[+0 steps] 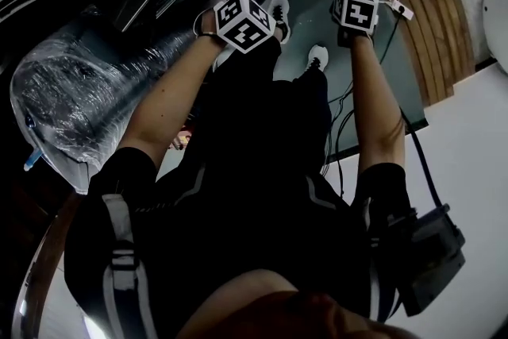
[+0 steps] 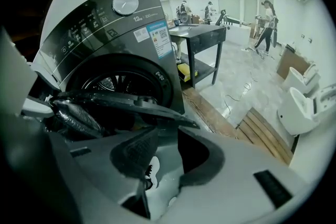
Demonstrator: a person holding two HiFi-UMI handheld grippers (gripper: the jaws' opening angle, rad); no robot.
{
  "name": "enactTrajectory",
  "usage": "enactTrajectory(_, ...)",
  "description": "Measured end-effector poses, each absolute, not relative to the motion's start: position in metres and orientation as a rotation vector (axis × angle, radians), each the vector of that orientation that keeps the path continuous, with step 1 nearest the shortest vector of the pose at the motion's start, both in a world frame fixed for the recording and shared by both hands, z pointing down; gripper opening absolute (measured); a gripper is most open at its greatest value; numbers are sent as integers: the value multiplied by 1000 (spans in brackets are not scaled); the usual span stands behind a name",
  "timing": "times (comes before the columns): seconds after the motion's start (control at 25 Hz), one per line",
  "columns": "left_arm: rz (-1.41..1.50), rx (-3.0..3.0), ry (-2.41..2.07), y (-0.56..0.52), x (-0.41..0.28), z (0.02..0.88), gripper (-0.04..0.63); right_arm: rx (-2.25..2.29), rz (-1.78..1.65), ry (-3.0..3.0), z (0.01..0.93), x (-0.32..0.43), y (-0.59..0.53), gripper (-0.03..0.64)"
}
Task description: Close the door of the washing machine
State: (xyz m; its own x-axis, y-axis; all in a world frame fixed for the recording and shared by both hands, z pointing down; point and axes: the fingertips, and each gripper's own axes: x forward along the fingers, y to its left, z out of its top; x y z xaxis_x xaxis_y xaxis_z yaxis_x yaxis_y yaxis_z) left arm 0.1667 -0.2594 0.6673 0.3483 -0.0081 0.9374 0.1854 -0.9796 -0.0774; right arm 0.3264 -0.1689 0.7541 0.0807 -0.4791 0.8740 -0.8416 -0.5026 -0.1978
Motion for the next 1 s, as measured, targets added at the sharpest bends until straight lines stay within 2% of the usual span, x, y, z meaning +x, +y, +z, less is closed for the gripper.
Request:
enactTrajectory(0.52, -1571, -2625, 194, -291, 171, 653, 148, 2106, 1392, -1370, 763, 341, -218, 116)
enactTrajectory(0.88, -1507, -2711, 468, -304, 152, 649, 146, 2062, 1276, -1450, 762, 348, -255, 78)
enactTrajectory(0.92, -1504, -2731, 503, -305, 151, 647, 143, 2073, 1264, -1458, 759, 348, -260, 78)
enactTrajectory(1.0, -1496, -2780, 577, -306, 151, 643, 93, 2098, 1248, -1479, 755, 350, -270, 74)
